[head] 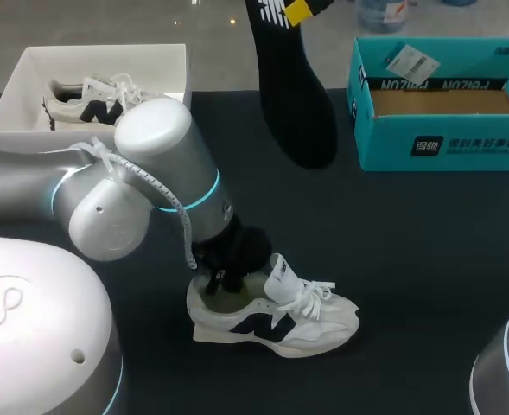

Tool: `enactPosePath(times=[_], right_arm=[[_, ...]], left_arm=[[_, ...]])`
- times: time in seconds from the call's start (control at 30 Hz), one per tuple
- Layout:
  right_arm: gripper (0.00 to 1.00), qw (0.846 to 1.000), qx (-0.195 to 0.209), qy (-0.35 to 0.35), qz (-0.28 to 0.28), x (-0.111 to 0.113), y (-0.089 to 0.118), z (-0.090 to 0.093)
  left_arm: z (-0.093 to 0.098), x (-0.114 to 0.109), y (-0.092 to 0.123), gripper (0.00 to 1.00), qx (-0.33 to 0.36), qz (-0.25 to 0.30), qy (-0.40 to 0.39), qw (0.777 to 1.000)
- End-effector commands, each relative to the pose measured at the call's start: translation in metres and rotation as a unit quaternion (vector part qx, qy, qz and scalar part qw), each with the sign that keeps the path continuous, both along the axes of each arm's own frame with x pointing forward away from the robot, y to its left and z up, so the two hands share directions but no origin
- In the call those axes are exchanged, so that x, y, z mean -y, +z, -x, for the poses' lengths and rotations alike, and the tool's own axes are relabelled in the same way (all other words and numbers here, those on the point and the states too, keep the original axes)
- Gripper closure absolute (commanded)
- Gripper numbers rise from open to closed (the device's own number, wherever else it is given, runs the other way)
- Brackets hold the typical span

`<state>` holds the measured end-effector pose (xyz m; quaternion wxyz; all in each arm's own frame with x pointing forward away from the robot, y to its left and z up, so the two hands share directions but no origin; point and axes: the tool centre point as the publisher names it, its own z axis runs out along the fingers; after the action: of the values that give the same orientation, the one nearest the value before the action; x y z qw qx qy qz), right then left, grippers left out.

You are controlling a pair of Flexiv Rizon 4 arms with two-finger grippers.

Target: Take the shoe out of the shoebox, open the shoe tongue, remove and reinsert the insole, then place the shoe into the shoebox

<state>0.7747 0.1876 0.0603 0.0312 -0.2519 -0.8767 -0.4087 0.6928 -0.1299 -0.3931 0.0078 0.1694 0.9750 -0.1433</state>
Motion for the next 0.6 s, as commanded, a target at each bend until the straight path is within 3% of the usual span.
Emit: enactPosePath(times=[0.03, 0.2, 0.37, 0.6], right_arm=[[1.00, 1.000, -0.001, 0.000, 0.002, -0.002, 0.000, -0.001], [1.00, 1.000, -0.001, 0.000, 0.002, -0.002, 0.000, -0.001], [1.00, 1.000, -0.001, 0.000, 0.002, -0.002, 0.000, -0.001], [1.00, 1.000, -0.001, 0.000, 0.002, -0.002, 0.000, -0.001]], left_arm=[[-0.001, -0.003, 0.008, 1.00, -0.010, 0.013, -0.016, 1.000], [-0.005, 0.003, 0.023, 1.00, -0.031, 0.030, -0.063, 0.997], [-0.011, 0.009, 0.045, 1.00, -0.008, 0.019, -0.134, 0.991], [-0.013, 0.019, 0.072, 1.00, 0.007, 0.046, -0.285, 0.957]])
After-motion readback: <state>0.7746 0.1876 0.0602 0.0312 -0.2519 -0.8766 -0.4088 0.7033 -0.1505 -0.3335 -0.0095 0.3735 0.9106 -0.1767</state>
